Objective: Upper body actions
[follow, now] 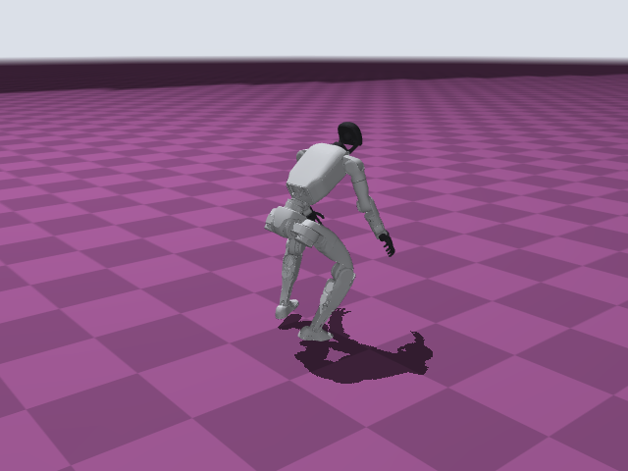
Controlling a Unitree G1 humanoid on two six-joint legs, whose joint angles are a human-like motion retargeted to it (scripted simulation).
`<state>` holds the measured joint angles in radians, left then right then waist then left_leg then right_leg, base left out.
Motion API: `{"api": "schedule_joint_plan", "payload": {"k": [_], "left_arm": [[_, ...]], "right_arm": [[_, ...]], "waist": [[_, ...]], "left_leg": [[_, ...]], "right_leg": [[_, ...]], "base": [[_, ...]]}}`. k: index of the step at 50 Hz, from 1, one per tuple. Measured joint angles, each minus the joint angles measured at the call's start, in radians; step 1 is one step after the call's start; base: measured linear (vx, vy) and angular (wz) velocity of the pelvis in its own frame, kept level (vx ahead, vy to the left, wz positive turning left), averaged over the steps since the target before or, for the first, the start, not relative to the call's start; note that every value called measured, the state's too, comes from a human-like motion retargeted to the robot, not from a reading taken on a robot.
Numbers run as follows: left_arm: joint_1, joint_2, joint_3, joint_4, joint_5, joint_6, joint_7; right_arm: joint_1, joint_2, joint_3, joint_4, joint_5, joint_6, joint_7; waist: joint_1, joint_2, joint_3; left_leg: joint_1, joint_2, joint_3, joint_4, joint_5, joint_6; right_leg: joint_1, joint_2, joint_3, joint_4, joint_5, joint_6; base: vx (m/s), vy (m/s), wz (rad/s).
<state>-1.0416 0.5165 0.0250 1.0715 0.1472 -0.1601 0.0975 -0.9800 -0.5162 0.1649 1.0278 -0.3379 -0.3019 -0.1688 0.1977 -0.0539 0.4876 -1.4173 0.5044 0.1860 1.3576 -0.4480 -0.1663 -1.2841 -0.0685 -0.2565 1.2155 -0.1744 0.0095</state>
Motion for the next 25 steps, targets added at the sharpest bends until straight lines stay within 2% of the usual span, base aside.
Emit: {"api": "schedule_joint_plan", "payload": {"k": [3,7,12,15,21,25], "left_arm": [[-0.063,-0.004,-0.003,-0.015,-0.029,-0.008,-0.005],[-0.063,-0.001,-0.002,-0.021,-0.027,-0.016,0.028],[-0.006,0.020,0.015,0.000,0.004,-0.015,0.043],[0.015,0.009,0.032,0.014,0.008,-0.013,0.052],[0.011,0.022,0.061,0.043,0.013,-0.023,0.012],[0.068,0.061,0.074,0.042,0.047,-0.017,-0.003]], "right_arm": [[-0.092,-0.030,0.049,-0.013,0.038,-0.018,-0.028],[-0.145,-0.029,0.110,-0.003,0.058,-0.052,-0.077],[-0.134,0.008,0.140,0.004,0.061,-0.071,-0.107],[-0.115,0.013,0.127,0.008,0.049,-0.090,-0.131],[-0.100,0.002,0.031,0.064,-0.003,-0.086,-0.132],[-0.014,0.002,-0.023,0.077,-0.040,-0.092,-0.127]], "waist": [[0.013,-0.025,-0.002],[0.010,-0.078,0.018],[-0.002,-0.116,0.031],[0.001,-0.120,0.030],[0.006,-0.068,0.002],[-0.005,-0.059,-0.068]], "left_leg": [[-0.103,0.018,-0.006,0.143,-0.045,0.006],[-0.142,0.044,0.025,0.331,-0.116,0.018],[-0.149,0.083,0.046,0.514,-0.197,0.048],[-0.147,0.083,0.053,0.555,-0.218,0.060],[-0.133,0.071,0.012,0.424,-0.173,0.047],[-0.084,0.071,-0.003,0.271,-0.124,0.015]], "right_leg": [[-0.116,0.002,-0.014,0.151,-0.045,-0.037],[-0.214,-0.020,0.006,0.374,-0.119,-0.077],[-0.267,-0.045,-0.007,0.587,-0.195,-0.143],[-0.269,-0.051,-0.020,0.637,-0.218,-0.168],[-0.200,-0.031,-0.055,0.485,-0.176,-0.125],[-0.126,-0.013,-0.052,0.309,-0.125,-0.070]], "base": [[-0.01,-0.01,-0.08],[0.11,-0.01,-0.02],[0.14,0.07,-0.14],[0.10,0.06,-0.11],[0.02,0.02,-0.04],[0.00,0.00,0.00]]}}
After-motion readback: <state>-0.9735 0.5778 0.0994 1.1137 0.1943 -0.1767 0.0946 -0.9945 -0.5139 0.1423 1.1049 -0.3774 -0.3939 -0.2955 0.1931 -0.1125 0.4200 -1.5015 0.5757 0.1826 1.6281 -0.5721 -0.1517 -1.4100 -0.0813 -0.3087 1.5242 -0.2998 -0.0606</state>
